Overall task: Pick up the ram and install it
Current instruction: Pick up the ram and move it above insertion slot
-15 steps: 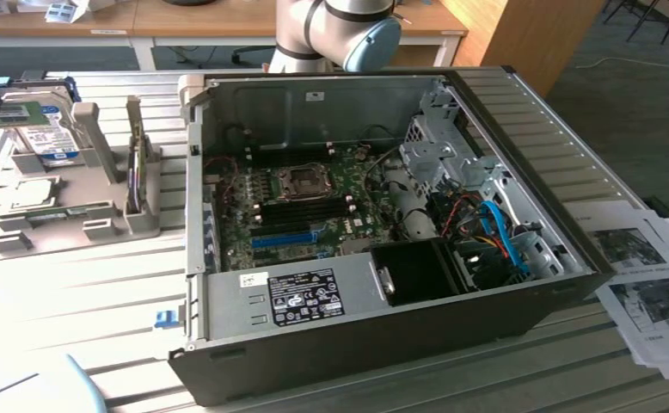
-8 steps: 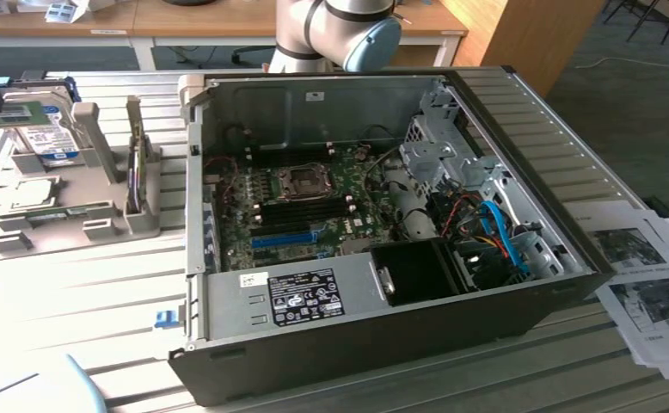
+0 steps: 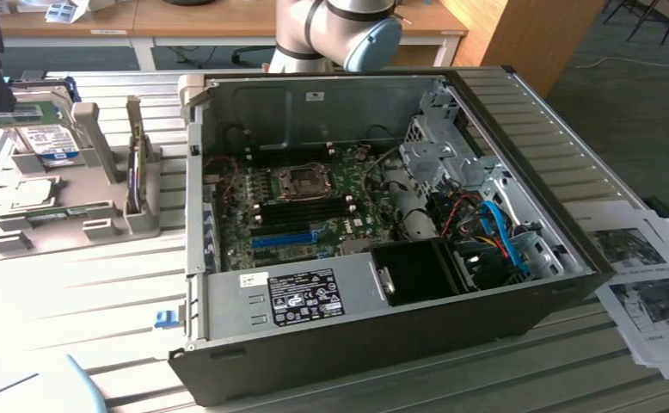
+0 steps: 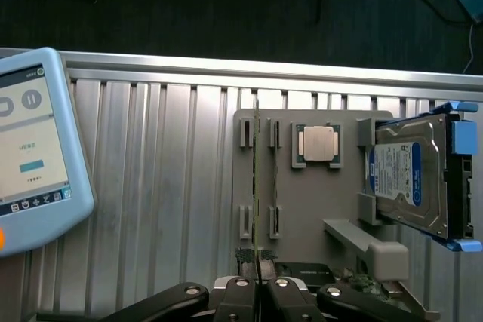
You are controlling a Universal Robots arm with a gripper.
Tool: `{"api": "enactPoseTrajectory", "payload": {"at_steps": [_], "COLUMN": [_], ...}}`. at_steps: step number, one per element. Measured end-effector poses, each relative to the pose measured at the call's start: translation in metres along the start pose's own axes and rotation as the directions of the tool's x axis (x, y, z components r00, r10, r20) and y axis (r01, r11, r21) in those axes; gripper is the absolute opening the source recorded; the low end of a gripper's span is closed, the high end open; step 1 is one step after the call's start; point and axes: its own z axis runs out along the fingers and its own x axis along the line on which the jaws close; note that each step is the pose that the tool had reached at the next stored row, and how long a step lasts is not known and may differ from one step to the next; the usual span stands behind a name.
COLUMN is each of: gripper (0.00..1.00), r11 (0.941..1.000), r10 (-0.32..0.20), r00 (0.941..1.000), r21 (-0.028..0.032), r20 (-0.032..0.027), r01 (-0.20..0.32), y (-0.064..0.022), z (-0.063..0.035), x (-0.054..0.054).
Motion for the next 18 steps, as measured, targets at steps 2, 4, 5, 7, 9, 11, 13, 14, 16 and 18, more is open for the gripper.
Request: {"api": "enactPoseTrajectory", "payload": {"at_steps": [2, 4, 5, 7, 9, 11, 13, 14, 16, 18], "gripper": [0.11, 0.11, 0.11, 0.11, 0.11, 0.11, 0.11, 0.11, 0.11, 0.11], "r11": [1.0, 1.0, 1.0, 1.0, 1.0, 1.0, 1.0, 1.0, 1.0, 1.0], "r10": [0.0, 0.0, 0.0, 0.0, 0.0, 0.0, 0.0, 0.0, 0.0, 0.0], "r00": [1.0, 1.0, 1.0, 1.0, 1.0, 1.0, 1.0, 1.0, 1.0, 1.0], "r21": [0.0, 0.0001, -0.0001, -0.0001, -0.0001, 0.0, 0.0, -0.0001, 0.0, 0.0], "r20": [0.0001, 0.0001, 0.0, 0.0, 0.0, 0.0, 0.0001, 0.0, 0.0, 0.0], "r01": [0.0, 0.0, 0.0, 0.0, 0.0, 0.0, 0.0, 0.0, 0.0, 0.0], "y": [-0.0034, -0.0072, -0.0091, -0.0127, -0.0155, -0.0178, -0.0197, -0.0205, -0.0227, -0.0254], "z": [-0.0001, -0.0003, -0.0005, -0.0006, -0.0008, -0.0009, -0.0009, -0.001, -0.0011, -0.0012], "x": [0.0, 0.0, 0.0, 0.0, 0.0, 0.001, 0.001, 0.001, 0.001, 0.001]}}
